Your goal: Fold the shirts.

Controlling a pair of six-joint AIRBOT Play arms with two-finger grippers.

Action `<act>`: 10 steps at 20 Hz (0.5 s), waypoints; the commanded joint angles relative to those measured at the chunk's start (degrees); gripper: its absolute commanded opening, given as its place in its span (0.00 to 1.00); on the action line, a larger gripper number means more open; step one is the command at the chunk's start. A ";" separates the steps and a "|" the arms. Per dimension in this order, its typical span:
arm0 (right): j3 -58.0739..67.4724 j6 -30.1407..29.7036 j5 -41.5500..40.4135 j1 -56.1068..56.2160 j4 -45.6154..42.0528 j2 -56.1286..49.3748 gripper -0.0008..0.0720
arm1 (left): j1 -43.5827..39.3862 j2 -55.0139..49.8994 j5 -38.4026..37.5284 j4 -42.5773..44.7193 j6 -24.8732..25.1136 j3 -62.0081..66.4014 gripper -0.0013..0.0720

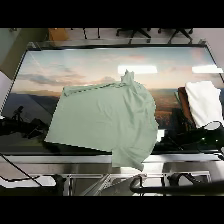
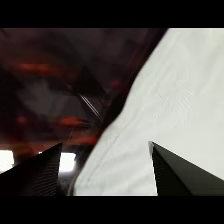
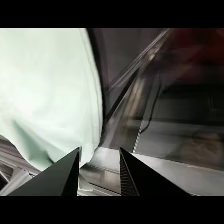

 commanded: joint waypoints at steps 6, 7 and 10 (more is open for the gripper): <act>-0.46 0.04 -4.94 9.75 0.33 -0.79 0.43 | -3.65 0.02 4.46 0.42 4.09 -4.20 0.84; -0.46 0.04 -4.87 10.27 0.52 -1.51 0.43 | -4.44 -0.04 4.50 0.44 4.15 -4.72 0.84; -0.46 0.02 -4.92 10.49 0.92 -3.61 0.43 | -6.60 -0.24 2.29 0.28 4.15 -6.40 0.84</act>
